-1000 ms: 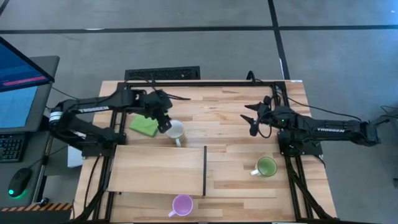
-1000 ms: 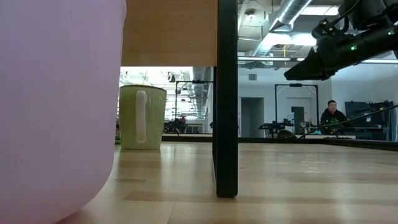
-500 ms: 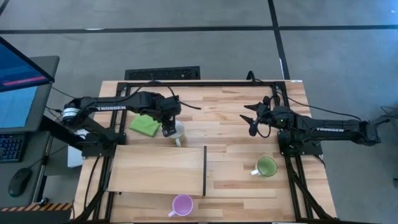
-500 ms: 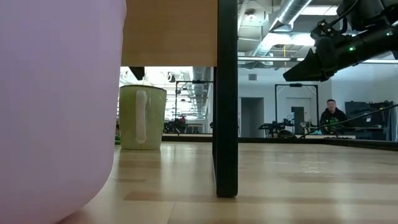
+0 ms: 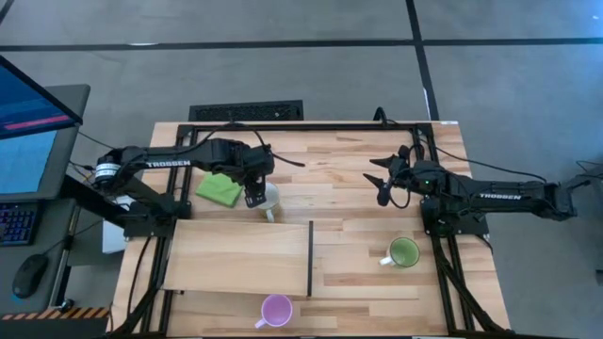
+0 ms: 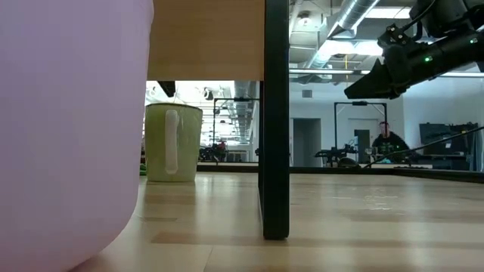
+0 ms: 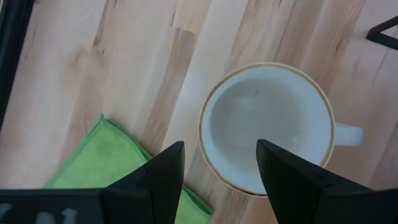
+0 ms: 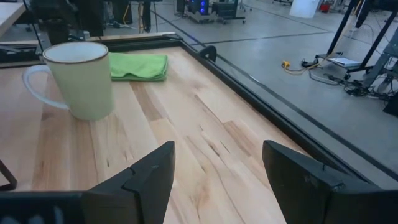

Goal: Stack small to large cups/mugs on shelf
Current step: Put the light green mug on the shelf

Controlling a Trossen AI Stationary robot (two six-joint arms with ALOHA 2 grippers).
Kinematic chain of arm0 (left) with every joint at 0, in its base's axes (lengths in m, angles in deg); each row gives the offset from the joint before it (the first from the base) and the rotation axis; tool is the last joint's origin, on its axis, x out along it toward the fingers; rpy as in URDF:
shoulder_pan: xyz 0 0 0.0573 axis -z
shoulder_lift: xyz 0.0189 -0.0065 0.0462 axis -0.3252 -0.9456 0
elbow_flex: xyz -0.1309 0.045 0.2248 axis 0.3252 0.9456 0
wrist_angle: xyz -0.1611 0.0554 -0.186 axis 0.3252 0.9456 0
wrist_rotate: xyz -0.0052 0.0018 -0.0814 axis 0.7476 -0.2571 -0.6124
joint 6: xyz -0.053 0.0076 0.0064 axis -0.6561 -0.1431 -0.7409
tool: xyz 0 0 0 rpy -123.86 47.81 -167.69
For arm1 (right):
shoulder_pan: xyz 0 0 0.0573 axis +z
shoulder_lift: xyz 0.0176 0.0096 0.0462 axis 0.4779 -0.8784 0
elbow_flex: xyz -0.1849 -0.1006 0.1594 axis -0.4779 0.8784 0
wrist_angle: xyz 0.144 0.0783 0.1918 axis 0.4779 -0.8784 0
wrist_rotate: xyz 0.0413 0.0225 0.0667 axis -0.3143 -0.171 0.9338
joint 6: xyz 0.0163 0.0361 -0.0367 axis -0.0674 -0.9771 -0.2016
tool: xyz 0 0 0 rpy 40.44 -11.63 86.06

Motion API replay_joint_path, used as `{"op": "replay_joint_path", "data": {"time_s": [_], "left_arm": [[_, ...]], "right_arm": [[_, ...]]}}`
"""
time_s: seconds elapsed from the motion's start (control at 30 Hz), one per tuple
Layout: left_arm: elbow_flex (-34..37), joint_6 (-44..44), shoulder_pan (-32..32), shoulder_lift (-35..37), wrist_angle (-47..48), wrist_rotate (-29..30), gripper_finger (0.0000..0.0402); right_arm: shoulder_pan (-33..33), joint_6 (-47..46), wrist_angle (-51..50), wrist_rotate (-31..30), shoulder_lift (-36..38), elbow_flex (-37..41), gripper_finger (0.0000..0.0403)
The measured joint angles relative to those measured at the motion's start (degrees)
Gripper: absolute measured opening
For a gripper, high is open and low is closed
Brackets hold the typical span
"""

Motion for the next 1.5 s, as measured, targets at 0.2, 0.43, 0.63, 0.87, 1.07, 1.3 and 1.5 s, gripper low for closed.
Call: {"op": "replay_joint_path", "data": {"time_s": [0.2, 0.43, 0.63, 0.87, 1.07, 1.3, 1.5], "left_arm": [[0.0, 0.3, 0.22, 0.02, 0.7, -0.3, 0.0193], [0.02, 1.32, 0.22, 0.02, 3.08, -2.71, 0.0193], [0.02, 3.78, 0.22, 0.04, 2.1, -2.73, 0.0193], [0.02, 3.96, 0.19, 0.04, 1.99, -2.54, 0.0193], [0.07, 3.7, 0.17, 0.04, 1.91, -2.15, 0.0193], [1.09, 3.13, 0.26, 0.09, 0.92, -1.13, 0.0193], [1.46, 2.48, 0.04, 0.09, 0.76, 0.43, 0.0193]], "right_arm": [[-0.01, 0.0, -0.01, 0.0, 0.0, 0.0, 0.0265], [-0.01, 0.0, -0.01, 0.0, 0.0, 0.0, 0.0265], [-0.01, 0.0, 0.01, 0.0, 0.0, 0.0, 0.0265], [0.0, -0.02, 0.01, 0.0, 0.0, 0.0, 0.0265], [-0.01, -0.02, 0.01, 0.0, 0.0, 0.0, 0.0265], [0.0, -0.02, 0.01, 0.0, 0.0, 0.0, 0.0265], [-0.01, -0.02, 0.03, 0.0, 0.0, 0.0, 0.0265]]}}
